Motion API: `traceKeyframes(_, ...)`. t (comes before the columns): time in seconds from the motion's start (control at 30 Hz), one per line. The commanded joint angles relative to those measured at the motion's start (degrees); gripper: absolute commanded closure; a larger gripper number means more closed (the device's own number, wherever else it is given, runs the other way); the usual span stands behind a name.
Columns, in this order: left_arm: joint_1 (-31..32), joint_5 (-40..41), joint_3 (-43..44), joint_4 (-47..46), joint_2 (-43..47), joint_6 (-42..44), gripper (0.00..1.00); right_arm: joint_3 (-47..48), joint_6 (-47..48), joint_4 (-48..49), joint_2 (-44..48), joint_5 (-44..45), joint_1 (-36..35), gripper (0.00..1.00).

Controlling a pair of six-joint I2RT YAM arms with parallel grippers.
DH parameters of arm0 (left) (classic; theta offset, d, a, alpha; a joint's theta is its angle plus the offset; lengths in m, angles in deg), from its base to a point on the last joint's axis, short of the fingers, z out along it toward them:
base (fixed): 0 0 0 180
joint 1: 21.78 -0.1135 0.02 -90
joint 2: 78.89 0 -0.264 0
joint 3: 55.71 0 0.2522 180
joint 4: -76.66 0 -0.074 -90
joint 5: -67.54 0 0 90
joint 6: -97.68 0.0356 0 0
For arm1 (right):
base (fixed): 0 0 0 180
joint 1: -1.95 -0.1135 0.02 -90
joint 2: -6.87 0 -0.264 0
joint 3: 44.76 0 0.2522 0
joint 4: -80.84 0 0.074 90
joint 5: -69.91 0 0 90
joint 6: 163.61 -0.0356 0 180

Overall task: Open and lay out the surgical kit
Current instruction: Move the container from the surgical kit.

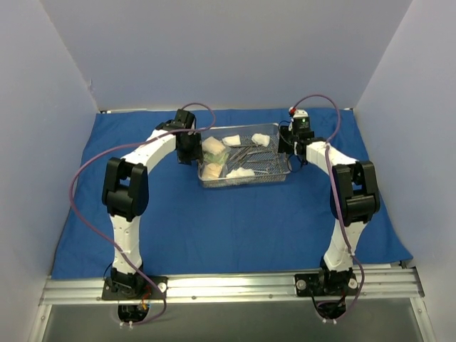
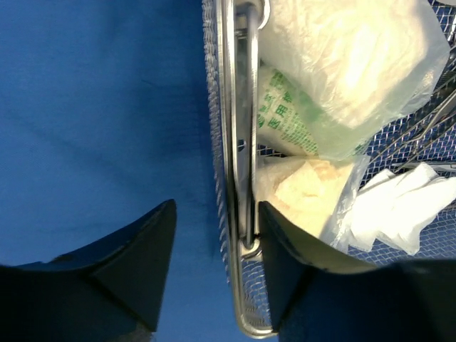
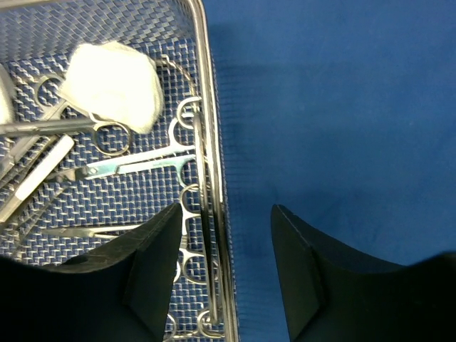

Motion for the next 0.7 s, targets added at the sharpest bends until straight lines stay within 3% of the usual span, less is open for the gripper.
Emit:
traceKeyframes(0.0, 0.38, 0.4, 3.25, -0.15, -1.08, 2.05, 0.44, 2.05, 2.49, -3.0, -1.29, 2.17, -0.04, 0.54)
traceKeyframes(0.07, 0.38, 0.48, 3.69, 0.12, -1.52, 2.13, 0.55, 2.14, 2.84, -3.35, -1.82, 2.08, -0.04, 0.63)
traceKeyframes(0.1, 0.38, 0.57, 3.96, 0.2, -1.61, 2.05, 0.55, 2.05, 3.02, -3.27, -2.0, 2.17, -0.04, 0.68)
traceKeyframes(0.23, 0.38, 0.22, 5.01, -0.06, -1.43, 2.57, 0.72, 2.66, 4.07, -4.23, -2.88, 2.08, -0.13, 0.87)
traceKeyframes(0.27, 0.38, 0.22, 5.45, 0.12, -1.43, 2.66, 0.75, 2.84, 4.51, -4.5, -3.05, 1.21, -0.21, 0.99)
traceKeyframes(0.33, 0.38, 0.22, 6.33, 0.38, -1.52, 3.19, 0.87, 3.98, 4.6, -5.11, -3.32, 0.94, -0.56, 1.0)
traceKeyframes(0.43, 0.38, 0.66, 8.35, 0.9, -1.87, 3.63, 0.97, 4.95, 5.21, -4.85, -2.26, 2.08, -1.88, 1.0)
traceKeyframes(0.67, -0.67, 3.12, 12.57, 2.66, -3.02, 4.16, 0.98, 8.02, 5.04, -3.45, -2.69, 2.7, -5.4, 1.0)
